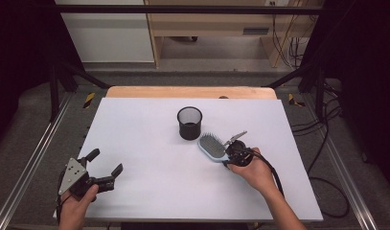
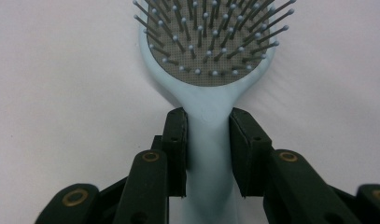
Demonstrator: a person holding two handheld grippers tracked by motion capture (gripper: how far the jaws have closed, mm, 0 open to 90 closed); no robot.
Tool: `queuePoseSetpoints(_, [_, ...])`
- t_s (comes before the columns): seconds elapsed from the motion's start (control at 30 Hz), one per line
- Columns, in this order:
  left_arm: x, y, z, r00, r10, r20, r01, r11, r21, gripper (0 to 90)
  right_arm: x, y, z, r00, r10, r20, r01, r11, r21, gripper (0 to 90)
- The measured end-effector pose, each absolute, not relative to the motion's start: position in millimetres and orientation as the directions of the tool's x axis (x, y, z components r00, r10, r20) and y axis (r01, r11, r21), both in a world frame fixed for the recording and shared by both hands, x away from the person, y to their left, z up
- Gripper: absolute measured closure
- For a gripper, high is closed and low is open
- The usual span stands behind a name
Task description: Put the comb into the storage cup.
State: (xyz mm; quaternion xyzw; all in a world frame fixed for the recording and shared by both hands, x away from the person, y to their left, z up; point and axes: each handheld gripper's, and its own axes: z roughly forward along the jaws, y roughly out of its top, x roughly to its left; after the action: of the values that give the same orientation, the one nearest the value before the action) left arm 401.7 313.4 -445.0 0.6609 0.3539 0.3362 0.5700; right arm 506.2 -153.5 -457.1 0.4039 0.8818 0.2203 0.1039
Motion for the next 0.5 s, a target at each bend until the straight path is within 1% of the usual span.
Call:
queuePoseSetpoints(0.23, [402.7, 314.1, -445.4, 0.512, 0.859, 0.024, 0.090, -0.082, 0.993, 1.6, 499.6, -153.5, -454.5, -0.670, 0.741, -0.030, 0.641, 0.599, 0.480, 69.7])
queuePoseSetpoints(0.33, [402.6, 312.9, -445.2, 0.509, 0.860, 0.028, 0.087, -0.083, 0.993, 1.7, 492.4, -158.0, -450.7, -0.670, 0.742, -0.028, 0.631, 0.589, 0.505, 69.8])
queuePoseSetpoints(0.37, [402.4, 312.7, -445.1, 0.506, 0.862, 0.028, 0.088, -0.083, 0.993, 1.7, 487.0, -163.3, -447.6, -0.662, 0.750, -0.021, 0.628, 0.569, 0.531, 69.8])
queuePoseSetpoints(0.4, [401.9, 312.6, -444.9, 0.503, 0.864, 0.024, 0.089, -0.080, 0.993, 1.7, 487.0, -163.3, -447.6, -0.662, 0.750, -0.021, 0.628, 0.569, 0.531, 69.8])
queuePoseSetpoints(0.47, [400.7, 312.2, -443.7, 0.498, 0.867, 0.017, 0.086, -0.069, 0.994, 1.7, 481.3, -168.5, -444.1, -0.653, 0.757, -0.020, 0.618, 0.549, 0.563, 69.8])
queuePoseSetpoints(0.5, [400.1, 311.6, -442.7, 0.496, 0.868, 0.014, 0.083, -0.063, 0.995, 1.8, 476.2, -173.6, -440.6, -0.647, 0.762, -0.018, 0.606, 0.529, 0.594, 69.8])
